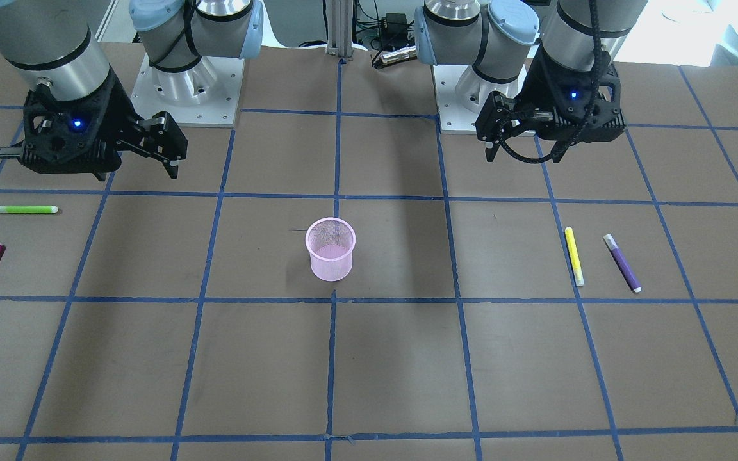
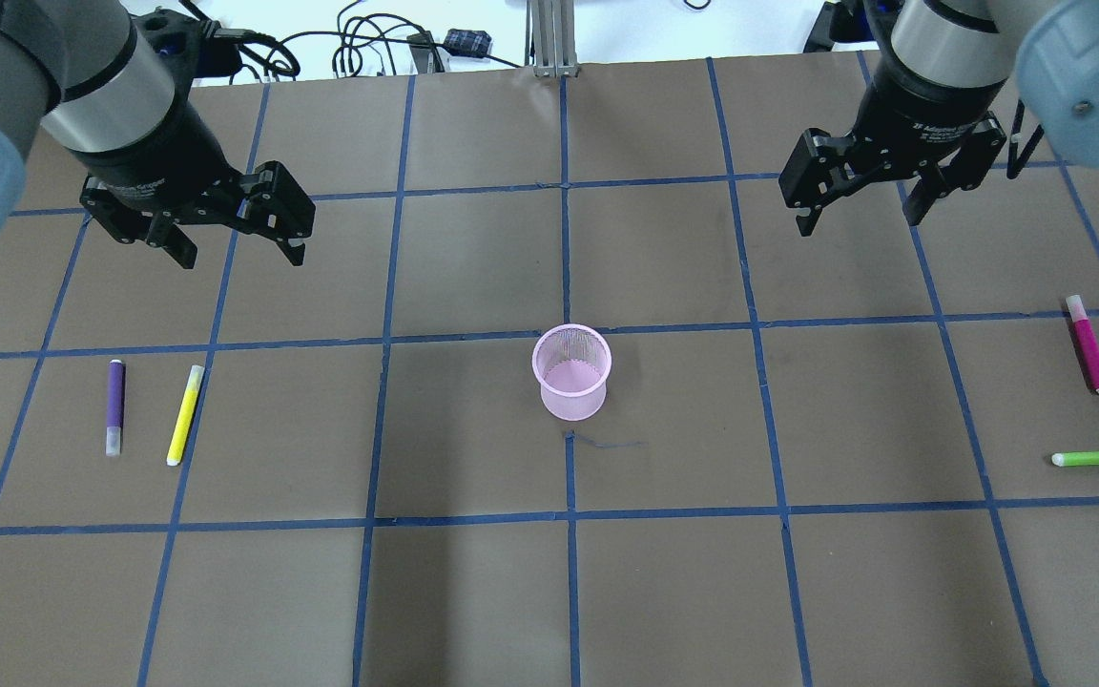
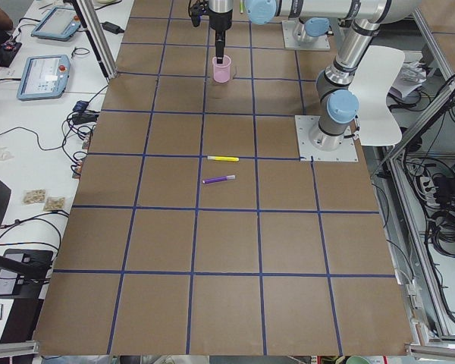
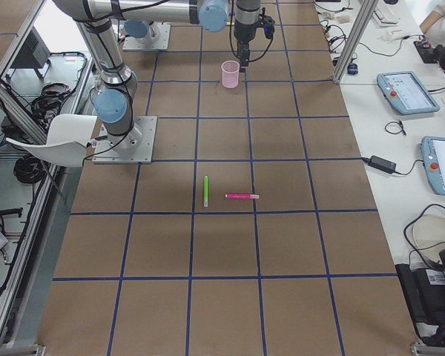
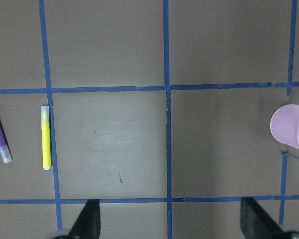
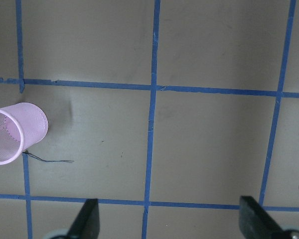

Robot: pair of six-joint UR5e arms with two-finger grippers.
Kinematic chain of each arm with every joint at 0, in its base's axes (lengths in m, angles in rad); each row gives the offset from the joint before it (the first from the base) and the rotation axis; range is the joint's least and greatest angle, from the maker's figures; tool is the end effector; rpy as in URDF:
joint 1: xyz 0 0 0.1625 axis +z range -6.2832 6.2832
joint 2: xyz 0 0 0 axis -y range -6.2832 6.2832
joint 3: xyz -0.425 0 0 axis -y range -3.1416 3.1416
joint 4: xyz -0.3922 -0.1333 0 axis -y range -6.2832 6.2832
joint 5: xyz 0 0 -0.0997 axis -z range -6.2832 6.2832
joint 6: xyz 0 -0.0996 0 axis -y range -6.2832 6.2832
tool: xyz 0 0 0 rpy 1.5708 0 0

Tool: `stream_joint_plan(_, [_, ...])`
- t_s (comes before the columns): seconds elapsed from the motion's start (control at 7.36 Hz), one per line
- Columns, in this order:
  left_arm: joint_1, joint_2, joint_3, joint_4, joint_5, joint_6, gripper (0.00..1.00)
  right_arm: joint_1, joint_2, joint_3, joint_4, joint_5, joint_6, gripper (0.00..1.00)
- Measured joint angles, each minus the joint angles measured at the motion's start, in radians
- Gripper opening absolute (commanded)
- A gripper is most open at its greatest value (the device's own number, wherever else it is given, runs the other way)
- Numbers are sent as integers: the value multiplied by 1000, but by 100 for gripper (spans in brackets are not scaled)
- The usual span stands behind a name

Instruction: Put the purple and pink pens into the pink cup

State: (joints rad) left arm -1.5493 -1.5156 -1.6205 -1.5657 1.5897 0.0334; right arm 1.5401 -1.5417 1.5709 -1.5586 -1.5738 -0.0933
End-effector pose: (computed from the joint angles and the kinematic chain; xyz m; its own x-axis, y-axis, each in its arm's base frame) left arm -0.1213 -0.4722 0.4905 -0.9997 0.0117 -0.0192 0.0119 0.9999 -0.0100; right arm 0.1176 -0.5037 0.4722 -0.9980 -0.0626 -0.0009 -0.0626 0.9972 0.0415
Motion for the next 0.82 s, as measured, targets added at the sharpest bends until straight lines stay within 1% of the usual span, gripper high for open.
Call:
stream_joint_plan(0.27, [0,0,0,-1,1,1,100,-3,2,-2,-3,2,-4,100])
stream_joint_plan(0.41, [2,0,0,-2,0,1,100,-20,7,-4,0,-12,-8,100])
stream_joint_plan(0.54, [9,-1,0,-5,-1,2,100,-59,10,-2,13,-34,-10,100])
stream_joint_plan(0.82, [59,-2,-1,-7,1,2,100,-177,8,6,37,-85,-32,100])
